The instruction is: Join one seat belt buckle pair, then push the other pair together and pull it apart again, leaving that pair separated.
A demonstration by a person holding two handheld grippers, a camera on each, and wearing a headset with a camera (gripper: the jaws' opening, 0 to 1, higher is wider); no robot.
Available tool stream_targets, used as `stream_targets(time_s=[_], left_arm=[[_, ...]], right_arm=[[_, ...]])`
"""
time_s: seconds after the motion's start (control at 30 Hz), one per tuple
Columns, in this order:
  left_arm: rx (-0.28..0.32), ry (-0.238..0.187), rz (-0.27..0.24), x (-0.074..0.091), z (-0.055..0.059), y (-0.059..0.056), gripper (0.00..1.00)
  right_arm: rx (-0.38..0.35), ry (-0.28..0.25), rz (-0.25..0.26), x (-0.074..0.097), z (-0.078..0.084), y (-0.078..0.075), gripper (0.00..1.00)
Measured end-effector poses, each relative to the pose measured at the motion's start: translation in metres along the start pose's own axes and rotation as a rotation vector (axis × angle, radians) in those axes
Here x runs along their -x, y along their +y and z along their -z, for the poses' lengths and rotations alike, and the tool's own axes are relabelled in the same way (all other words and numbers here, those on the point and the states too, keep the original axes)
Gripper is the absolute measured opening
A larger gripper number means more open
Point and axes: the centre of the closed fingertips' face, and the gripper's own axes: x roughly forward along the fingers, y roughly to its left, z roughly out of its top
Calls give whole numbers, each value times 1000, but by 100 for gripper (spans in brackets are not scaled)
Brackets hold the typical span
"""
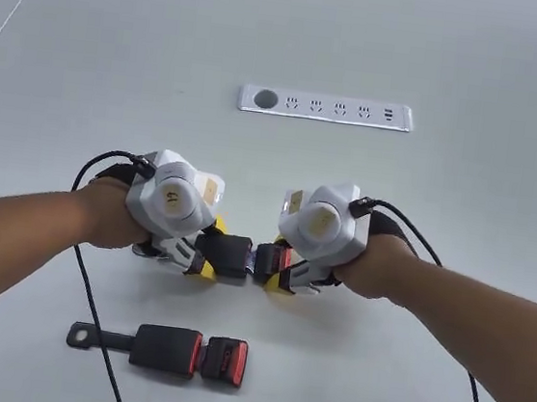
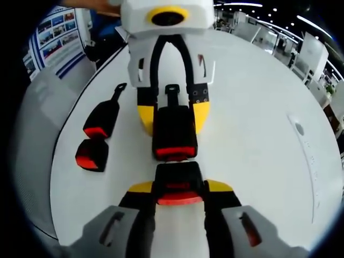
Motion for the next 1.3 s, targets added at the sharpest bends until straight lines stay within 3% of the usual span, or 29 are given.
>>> stream_targets(time_s=[0.4, 0.7, 1.3], left_arm=[[-18, 5, 14, -7, 10, 10, 34], [1, 13, 7, -6, 9, 8, 34], [28, 17, -7, -5, 6, 5, 34]], right_arm=[[5, 4, 0, 5, 8, 2, 34], [2, -13, 1, 10, 13, 2, 35], [-36, -17, 25, 32, 51, 4, 35]])
